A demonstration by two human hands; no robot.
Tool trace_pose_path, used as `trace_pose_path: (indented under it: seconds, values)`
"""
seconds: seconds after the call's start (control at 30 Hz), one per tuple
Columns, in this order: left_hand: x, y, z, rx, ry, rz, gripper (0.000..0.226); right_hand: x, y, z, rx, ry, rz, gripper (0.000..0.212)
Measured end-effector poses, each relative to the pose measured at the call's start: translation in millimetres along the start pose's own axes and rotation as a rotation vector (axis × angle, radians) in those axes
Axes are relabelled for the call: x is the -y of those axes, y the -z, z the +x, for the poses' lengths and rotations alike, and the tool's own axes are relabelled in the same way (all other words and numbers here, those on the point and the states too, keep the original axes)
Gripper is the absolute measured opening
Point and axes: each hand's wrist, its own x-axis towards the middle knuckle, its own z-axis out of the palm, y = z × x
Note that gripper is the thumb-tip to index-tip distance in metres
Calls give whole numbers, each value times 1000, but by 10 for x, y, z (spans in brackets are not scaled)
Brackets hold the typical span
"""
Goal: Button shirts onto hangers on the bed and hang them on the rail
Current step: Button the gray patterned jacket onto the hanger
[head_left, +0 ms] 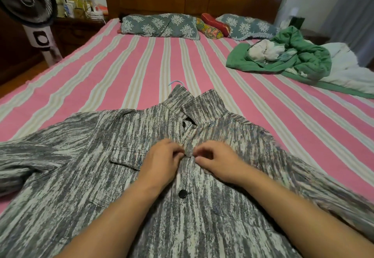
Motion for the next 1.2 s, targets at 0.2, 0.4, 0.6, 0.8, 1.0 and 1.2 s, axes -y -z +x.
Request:
trace_pose_path:
  seconds: [0.2,0.4,0.6,0.8,1.0,1.2]
  values:
    - [-365,258,307,296,256,259,30,-45,-43,3,-19,219,-197,26]
    - [-691,214,519,557,335,491,31,-61,-49,-29,-2,244,-229,23]
    - [-883,307,541,552,365,397,32,-38,-94,-53,-33,204,-223,25]
    - [-516,312,362,414,831,-352,20,54,-97,-120,-126,224,-156,5]
    - [-416,211,183,119,856,-754,17,74,-125,-54,-122,179,-134,45]
    - [-357,21,-15,-143,670,-765,27,121,-68,43,-136,111,-51,30]
